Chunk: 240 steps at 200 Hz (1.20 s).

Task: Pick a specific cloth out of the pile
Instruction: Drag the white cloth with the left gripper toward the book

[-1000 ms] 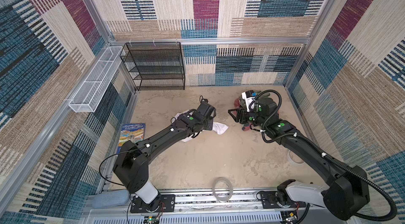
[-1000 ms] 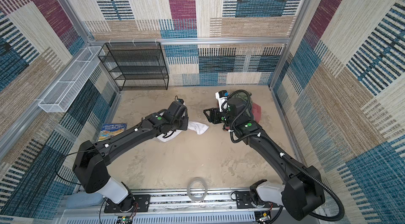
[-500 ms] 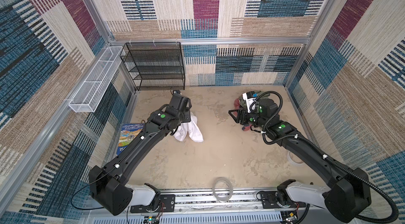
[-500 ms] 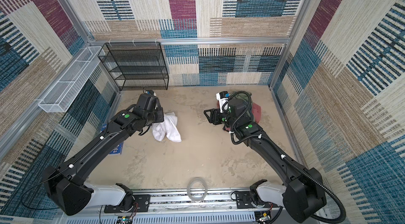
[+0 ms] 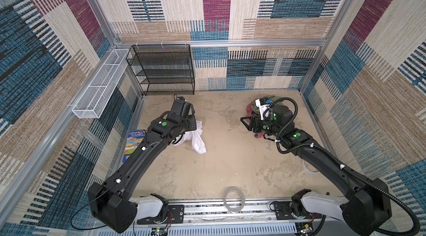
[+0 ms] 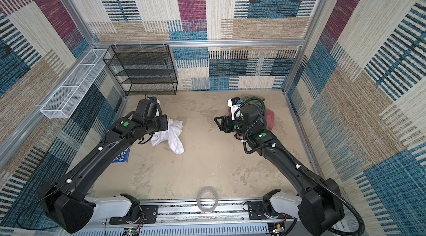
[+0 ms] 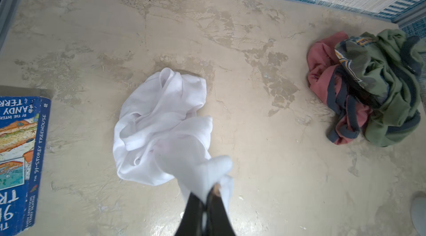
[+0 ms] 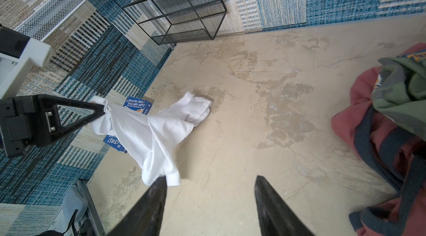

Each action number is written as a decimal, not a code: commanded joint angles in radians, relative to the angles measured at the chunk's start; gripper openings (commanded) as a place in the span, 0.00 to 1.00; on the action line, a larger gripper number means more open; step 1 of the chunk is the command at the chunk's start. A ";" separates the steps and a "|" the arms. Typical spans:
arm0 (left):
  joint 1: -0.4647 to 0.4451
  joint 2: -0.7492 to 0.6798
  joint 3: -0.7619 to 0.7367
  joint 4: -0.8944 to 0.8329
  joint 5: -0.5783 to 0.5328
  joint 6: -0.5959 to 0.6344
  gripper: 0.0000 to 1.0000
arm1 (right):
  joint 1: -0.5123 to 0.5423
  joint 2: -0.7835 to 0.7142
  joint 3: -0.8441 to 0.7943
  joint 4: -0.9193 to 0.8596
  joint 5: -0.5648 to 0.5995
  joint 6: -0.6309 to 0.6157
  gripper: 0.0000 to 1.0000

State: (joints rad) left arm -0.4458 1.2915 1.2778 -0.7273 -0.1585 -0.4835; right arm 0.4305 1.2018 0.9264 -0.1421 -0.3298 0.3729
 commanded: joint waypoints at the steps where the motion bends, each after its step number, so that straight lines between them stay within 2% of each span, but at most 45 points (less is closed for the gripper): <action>1: -0.006 -0.036 -0.011 -0.003 0.057 -0.042 0.00 | 0.001 -0.009 -0.004 0.038 0.001 0.014 0.64; 33: -0.024 -0.072 0.018 -0.039 0.067 -0.041 0.00 | 0.001 -0.004 -0.011 0.055 -0.011 0.021 0.64; 65: -0.027 -0.064 0.086 -0.073 0.027 -0.007 0.00 | 0.001 0.008 -0.008 0.059 -0.018 0.026 0.64; 106: 0.016 0.031 0.153 -0.058 -0.065 0.086 0.00 | 0.001 0.017 -0.008 0.063 -0.024 0.031 0.64; 176: 0.164 0.194 0.020 0.126 -0.073 0.071 0.00 | 0.001 0.034 -0.009 0.071 -0.039 0.047 0.64; 240: 0.201 0.321 -0.078 0.236 -0.107 0.067 0.00 | 0.001 0.057 -0.004 0.072 -0.049 0.054 0.64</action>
State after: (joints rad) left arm -0.2623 1.5848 1.2263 -0.5621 -0.2413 -0.4194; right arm 0.4309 1.2507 0.9169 -0.1017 -0.3607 0.4103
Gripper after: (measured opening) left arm 0.070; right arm 0.638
